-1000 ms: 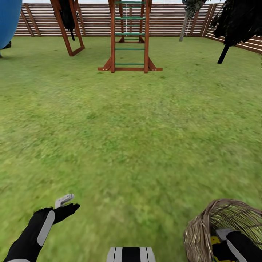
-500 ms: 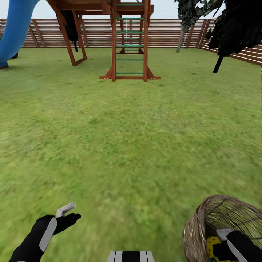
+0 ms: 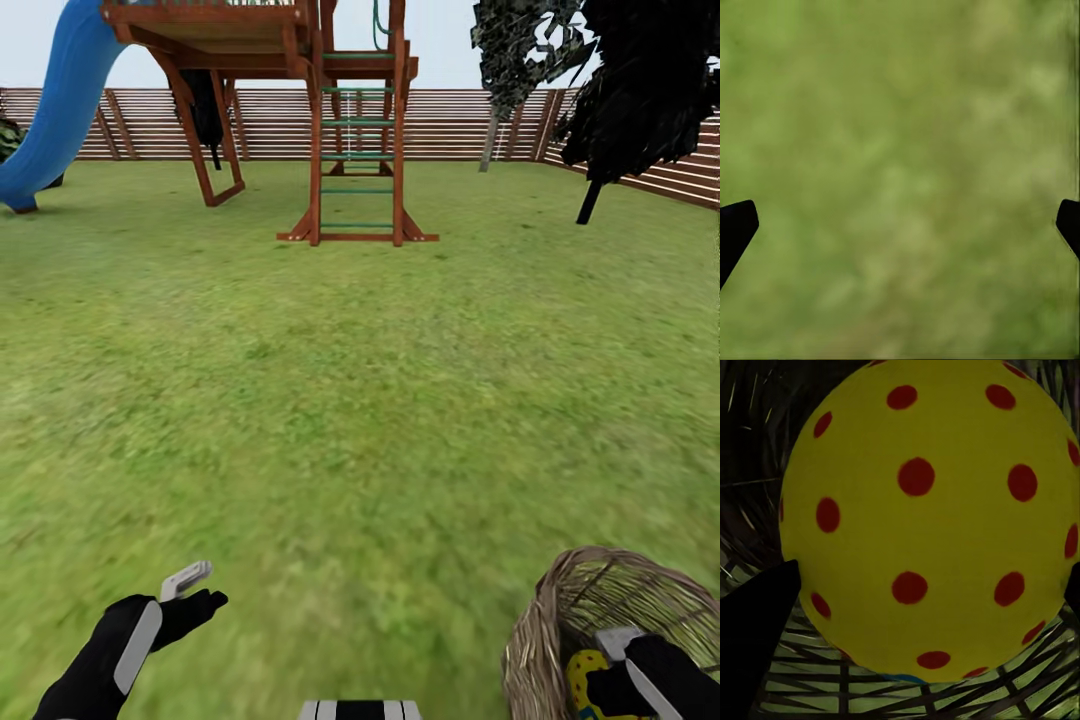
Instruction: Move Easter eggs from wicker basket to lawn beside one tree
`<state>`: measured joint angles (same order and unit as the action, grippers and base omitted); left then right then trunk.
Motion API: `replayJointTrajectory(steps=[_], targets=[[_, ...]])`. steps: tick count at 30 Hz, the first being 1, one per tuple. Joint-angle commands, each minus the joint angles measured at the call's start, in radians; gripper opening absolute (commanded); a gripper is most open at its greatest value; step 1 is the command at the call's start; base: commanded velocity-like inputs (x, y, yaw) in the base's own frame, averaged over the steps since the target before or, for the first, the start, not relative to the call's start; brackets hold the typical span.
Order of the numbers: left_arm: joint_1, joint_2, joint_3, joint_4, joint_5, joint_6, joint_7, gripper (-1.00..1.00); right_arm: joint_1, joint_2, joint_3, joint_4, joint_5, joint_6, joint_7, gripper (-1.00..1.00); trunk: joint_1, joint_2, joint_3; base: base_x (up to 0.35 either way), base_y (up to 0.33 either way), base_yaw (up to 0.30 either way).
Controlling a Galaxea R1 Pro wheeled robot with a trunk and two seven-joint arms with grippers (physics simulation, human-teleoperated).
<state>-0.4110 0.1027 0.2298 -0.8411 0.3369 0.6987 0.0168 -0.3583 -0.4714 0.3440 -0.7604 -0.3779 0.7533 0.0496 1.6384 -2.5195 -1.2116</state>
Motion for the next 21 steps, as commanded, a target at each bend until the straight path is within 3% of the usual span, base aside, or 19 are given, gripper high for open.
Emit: replayJointTrajectory(steps=[1, 21], targets=[[0.0, -0.003, 0.002, -0.001, 0.005, 0.005, 0.002, 1.0, -0.001, -0.001, 0.003, -0.001, 0.005, 0.003, 0.006, -1.0, -0.001, 0.0, 0.003, 0.0, 0.0, 0.0], [0.0, -0.006, 0.0, 0.022, 0.005, 0.007, 0.003, 1.0, -0.001, 0.006, 0.004, 0.012, 0.007, -0.003, 0.004, -1.0, -0.01, 0.005, 0.08, 0.0, 0.0, 0.0]])
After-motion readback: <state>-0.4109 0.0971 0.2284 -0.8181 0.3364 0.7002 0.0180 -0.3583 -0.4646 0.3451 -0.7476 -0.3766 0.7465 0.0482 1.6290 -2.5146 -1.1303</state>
